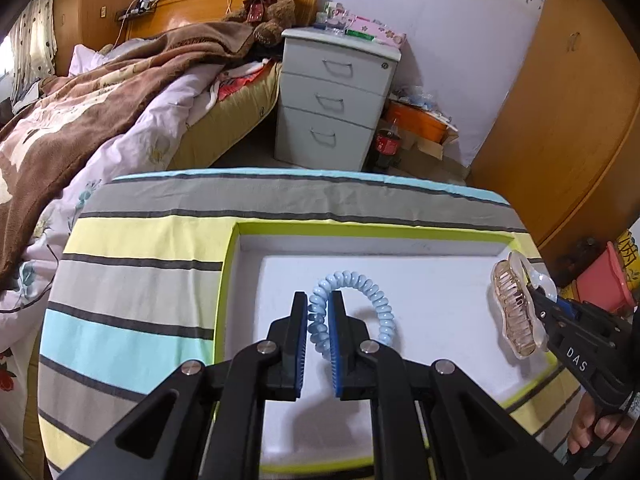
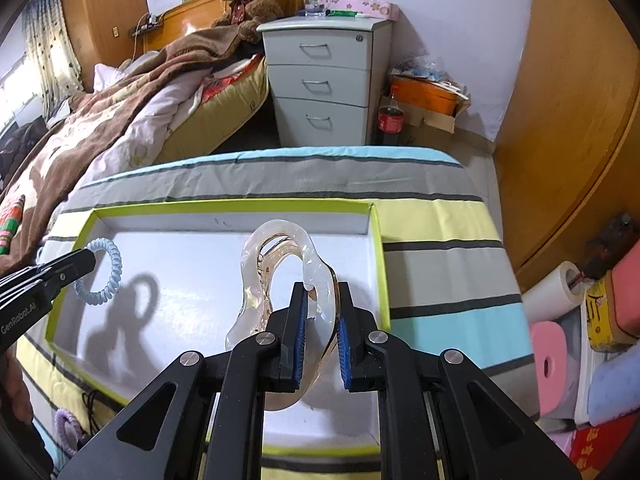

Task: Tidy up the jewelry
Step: 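Carry both items into the green box while the left gripper releases the blue coil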

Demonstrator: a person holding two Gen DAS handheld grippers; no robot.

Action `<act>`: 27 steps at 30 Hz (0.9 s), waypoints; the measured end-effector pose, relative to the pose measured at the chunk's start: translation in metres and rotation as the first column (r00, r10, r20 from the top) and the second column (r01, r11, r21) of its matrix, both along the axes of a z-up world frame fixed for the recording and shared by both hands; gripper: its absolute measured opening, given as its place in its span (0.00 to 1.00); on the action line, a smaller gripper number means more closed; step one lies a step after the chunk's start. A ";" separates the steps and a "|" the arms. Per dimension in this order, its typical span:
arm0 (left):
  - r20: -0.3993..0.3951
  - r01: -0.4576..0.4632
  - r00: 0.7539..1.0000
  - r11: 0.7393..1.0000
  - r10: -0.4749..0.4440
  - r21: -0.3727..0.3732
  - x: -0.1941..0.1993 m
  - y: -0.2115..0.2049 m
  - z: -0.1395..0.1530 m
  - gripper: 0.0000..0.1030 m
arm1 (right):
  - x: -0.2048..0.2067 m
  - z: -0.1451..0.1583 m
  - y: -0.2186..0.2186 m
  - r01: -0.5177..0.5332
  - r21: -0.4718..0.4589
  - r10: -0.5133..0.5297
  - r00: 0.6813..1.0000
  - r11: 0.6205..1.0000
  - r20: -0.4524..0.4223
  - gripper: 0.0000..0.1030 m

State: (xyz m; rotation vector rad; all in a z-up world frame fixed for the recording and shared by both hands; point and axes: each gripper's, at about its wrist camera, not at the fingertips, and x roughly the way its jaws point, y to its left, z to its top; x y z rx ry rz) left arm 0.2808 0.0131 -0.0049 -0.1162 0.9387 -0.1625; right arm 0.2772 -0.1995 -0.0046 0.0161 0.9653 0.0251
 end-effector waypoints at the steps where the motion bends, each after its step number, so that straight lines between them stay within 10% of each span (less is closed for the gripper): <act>1: -0.002 -0.002 1.000 1.000 0.002 0.000 0.003 0.000 -0.002 0.10 | 0.001 -0.002 0.000 -0.003 -0.002 0.003 1.000 1.000 -0.003 0.14; 27: -0.062 -0.007 0.998 1.000 0.009 0.028 0.017 -0.003 -0.023 0.11 | 0.018 -0.014 0.005 0.005 -0.029 -0.005 1.000 1.000 -0.015 0.14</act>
